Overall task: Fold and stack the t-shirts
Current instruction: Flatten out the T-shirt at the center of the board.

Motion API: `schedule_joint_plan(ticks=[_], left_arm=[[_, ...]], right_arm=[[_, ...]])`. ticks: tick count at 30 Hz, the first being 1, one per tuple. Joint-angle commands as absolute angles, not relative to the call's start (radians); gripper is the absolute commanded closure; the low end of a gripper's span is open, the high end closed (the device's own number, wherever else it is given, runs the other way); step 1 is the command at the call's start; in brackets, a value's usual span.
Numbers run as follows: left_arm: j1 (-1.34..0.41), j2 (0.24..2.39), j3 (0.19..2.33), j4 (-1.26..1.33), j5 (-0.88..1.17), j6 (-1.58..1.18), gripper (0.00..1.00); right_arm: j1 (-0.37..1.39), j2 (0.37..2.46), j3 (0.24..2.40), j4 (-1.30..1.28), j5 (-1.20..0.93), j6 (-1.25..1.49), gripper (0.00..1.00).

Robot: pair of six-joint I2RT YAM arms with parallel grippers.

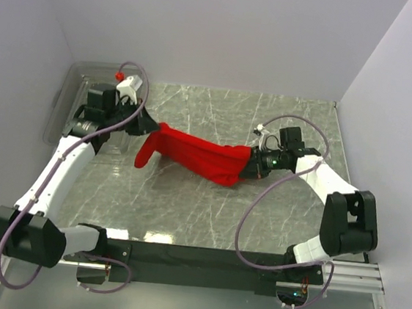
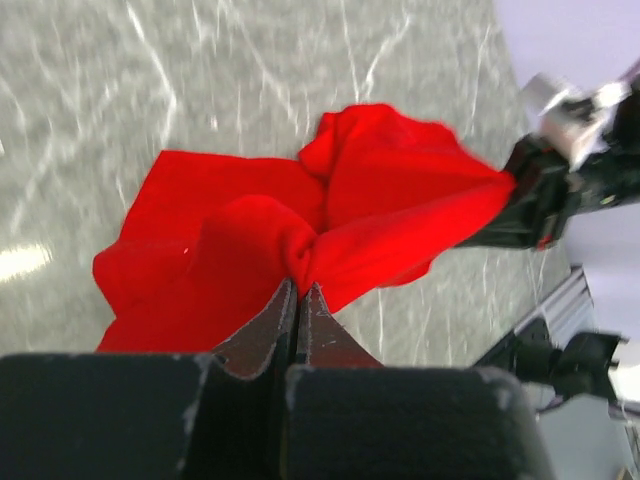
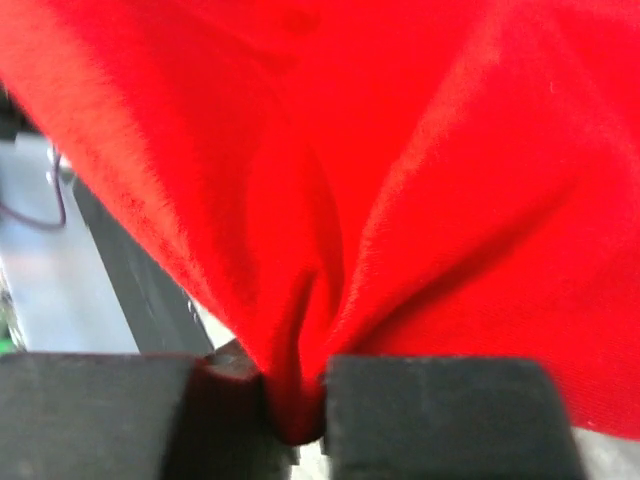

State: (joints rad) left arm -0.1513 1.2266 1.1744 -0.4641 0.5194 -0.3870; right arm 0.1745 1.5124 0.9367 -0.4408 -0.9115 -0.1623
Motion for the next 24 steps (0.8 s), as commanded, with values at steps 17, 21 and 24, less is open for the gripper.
schedule_joint_plan(ticks=[17,21,24], left_arm=[[-0.149,1.144,0.975,-0.831,0.646,-0.365,0.47],[-0.149,1.092,1.044,-0.868,0.539,-0.367,0.27],[-0.147,1.051,1.071,-0.852,0.407,-0.383,0.2]], right_arm=[[0.094,1.314,1.002,-0.571,-0.736,-0.601,0.0],[0.11,1.448,1.069,-0.473,-0.709,-0.552,0.0],[0.123,1.601,1.195,-0.451,-0.655,-0.47,0.02]])
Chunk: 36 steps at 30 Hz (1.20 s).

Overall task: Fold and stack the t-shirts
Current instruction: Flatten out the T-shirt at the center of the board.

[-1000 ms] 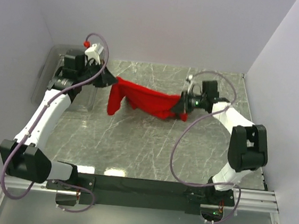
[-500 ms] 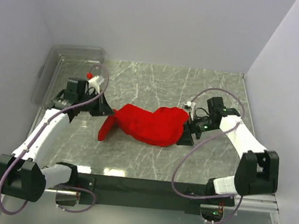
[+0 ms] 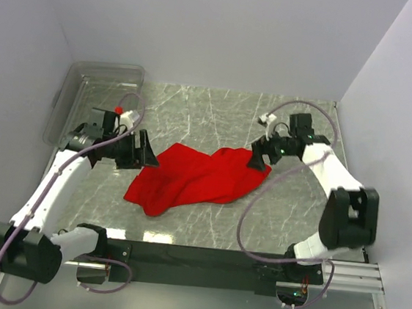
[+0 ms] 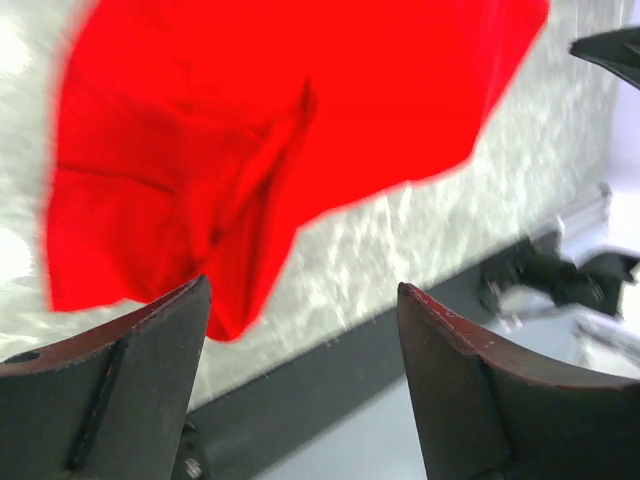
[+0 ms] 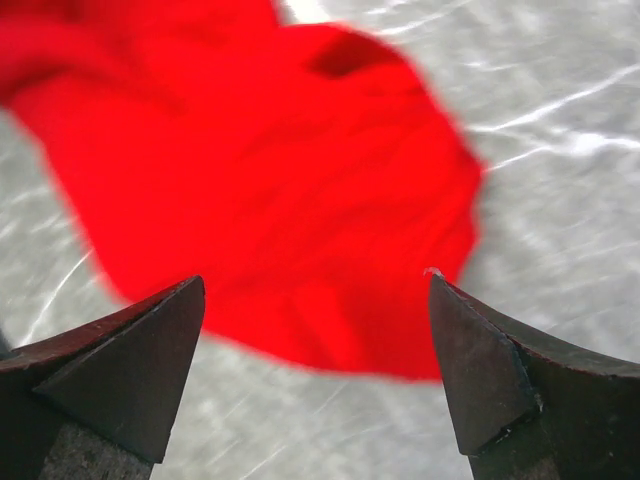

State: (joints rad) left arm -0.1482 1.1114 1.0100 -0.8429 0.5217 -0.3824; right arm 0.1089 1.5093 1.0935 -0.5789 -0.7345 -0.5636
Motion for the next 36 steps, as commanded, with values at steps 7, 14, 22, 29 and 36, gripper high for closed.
schedule_joint_plan(ticks=[7,14,22,29,36], left_arm=[[-0.146,0.983,0.945,-0.692,0.322,-0.526,0.2],[-0.146,0.951,0.903,-0.568,0.256,-0.572,0.2],[-0.146,0.991,0.922,-0.534,0.252,-0.557,0.21],[-0.146,0.983,0.9,-0.503,0.262,-0.552,0.21],[-0.146,1.009,0.879,-0.446,0.301,-0.537,0.21]], right_arm=[[0.172,1.866,1.419,-0.517,-0.548,-0.416,0.04],[0.179,1.967,1.477,-0.571,-0.483,-0.443,0.09],[0.196,1.981,1.487,-0.631,-0.523,-0.453,0.42],[0.169,1.706,1.338,-0.544,-0.586,-0.514,1.0],[0.1,1.297,1.13,-1.015,-0.772,-1.206,1.0]])
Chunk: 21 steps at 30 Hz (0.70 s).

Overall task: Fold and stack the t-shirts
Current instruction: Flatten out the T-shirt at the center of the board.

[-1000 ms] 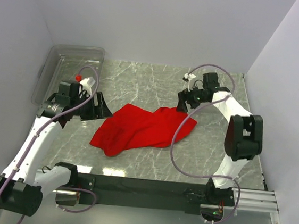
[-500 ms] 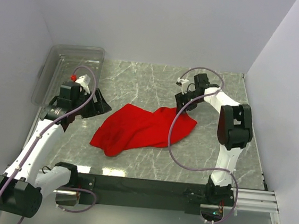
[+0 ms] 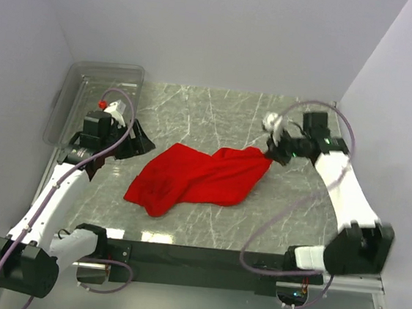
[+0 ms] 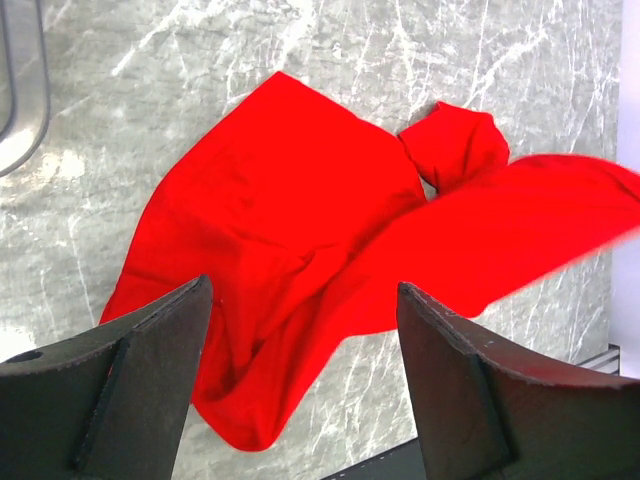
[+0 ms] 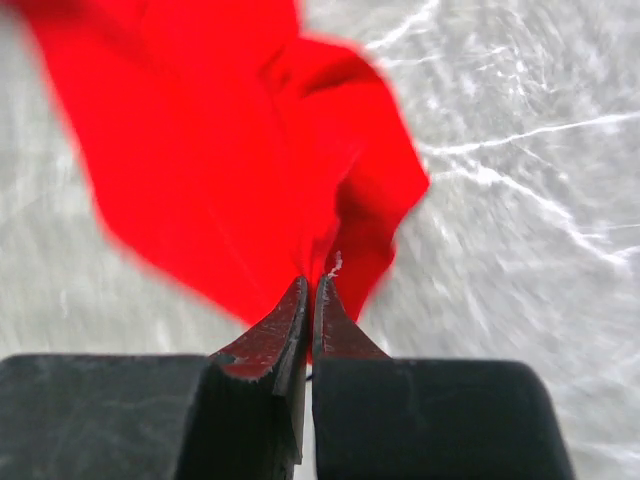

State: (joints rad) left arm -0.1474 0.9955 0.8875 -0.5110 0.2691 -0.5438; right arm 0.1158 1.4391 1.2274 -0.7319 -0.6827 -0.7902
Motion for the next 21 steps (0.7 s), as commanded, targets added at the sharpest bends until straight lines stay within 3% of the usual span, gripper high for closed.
schedule_joint_plan(ticks=[1,6,9,10,13,21], left_arm=[[-0.146,1.025,0.879,-0.44,0.307,-0.529,0.21],[-0.144,1.072,0.887,-0.41,0.348,-0.497,0.21],[-0.146,1.118,0.897,-0.4,0.371,-0.477,0.21],[-0.146,1.127,0.899,-0.397,0.385,-0.469,0.21],[-0.146,1.158,0.905,-0.393,0.4,-0.453,0.22],[-0.149,1.226,0.878,-0.385,0.394,-0.46,0.23]], right_arm=[[0.101,1.26,1.088,-1.07,-0.732,-1.273,1.0],[0.101,0.951,0.716,-1.135,-0.479,-1.529,0.98],[0.1,0.775,0.588,-1.106,-0.359,-1.59,0.87],[0.1,0.743,0.572,-1.104,-0.35,-1.6,0.71],[0.098,0.672,0.58,-1.133,-0.371,-1.609,0.57],[0.097,0.673,0.706,-0.994,-0.511,-1.358,0.43]])
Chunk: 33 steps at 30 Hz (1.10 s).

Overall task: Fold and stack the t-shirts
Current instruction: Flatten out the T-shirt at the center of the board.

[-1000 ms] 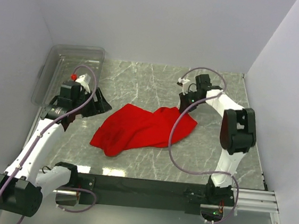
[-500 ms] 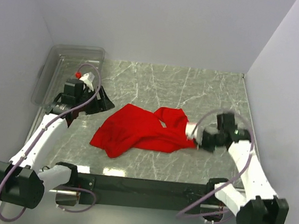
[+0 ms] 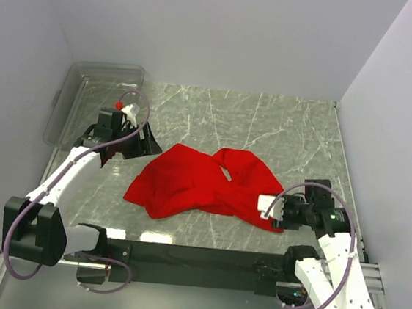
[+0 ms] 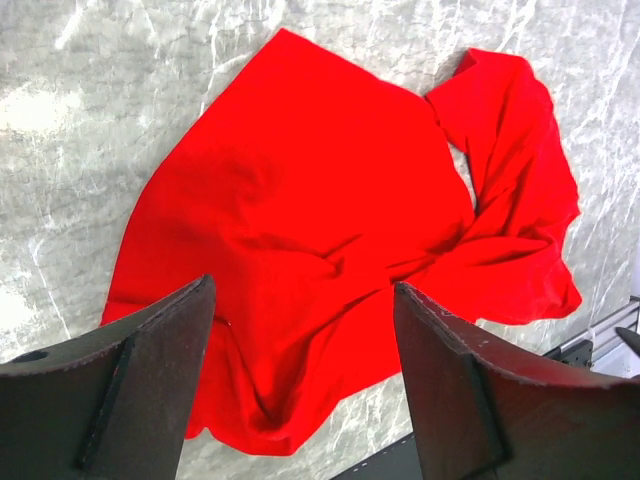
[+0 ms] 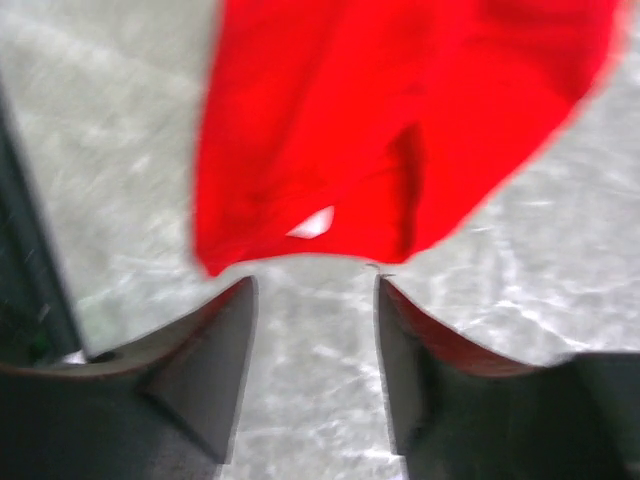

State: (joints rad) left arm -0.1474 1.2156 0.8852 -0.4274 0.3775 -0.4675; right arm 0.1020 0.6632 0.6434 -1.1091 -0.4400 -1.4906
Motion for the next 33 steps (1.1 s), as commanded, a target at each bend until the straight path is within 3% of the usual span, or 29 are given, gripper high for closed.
schedule_joint_plan(ticks=[1,5,8,14,22,27,29,32,33], left_arm=[[-0.15,1.232,0.871,-0.374,0.394,-0.472,0.24],[-0.173,1.302,0.887,-0.304,0.356,-0.492,0.26],[-0.21,1.391,0.942,-0.29,0.313,-0.5,0.28],[-0.297,1.583,1.046,-0.287,0.2,-0.477,0.3],[-0.334,1.689,1.042,-0.25,0.107,-0.5,0.34],[-0.36,1.758,1.066,-0.248,0.06,-0.506,0.42],[-0.37,1.779,1.081,-0.25,0.046,-0.506,0.45],[-0.38,1.822,1.098,-0.25,0.015,-0.502,0.52],[-0.38,1.85,1.107,-0.256,0.011,-0.497,0.61]], right_arm=[[0.095,0.692,0.706,-0.892,-0.543,-1.301,0.39],[0.095,0.869,0.768,-0.589,-0.572,-0.793,0.34],[0.095,1.095,0.863,-0.514,-0.598,-0.596,0.35],[0.136,1.475,1.095,-0.486,-0.609,-0.448,0.37],[0.305,1.669,1.164,-0.477,-0.485,-0.2,0.37],[0.345,1.723,1.17,-0.473,-0.359,-0.104,0.38],[0.363,1.726,1.163,-0.459,-0.284,-0.078,0.4],[0.371,1.732,1.154,-0.446,-0.227,-0.061,0.56],[0.373,1.735,1.154,-0.445,-0.221,-0.058,0.65]])
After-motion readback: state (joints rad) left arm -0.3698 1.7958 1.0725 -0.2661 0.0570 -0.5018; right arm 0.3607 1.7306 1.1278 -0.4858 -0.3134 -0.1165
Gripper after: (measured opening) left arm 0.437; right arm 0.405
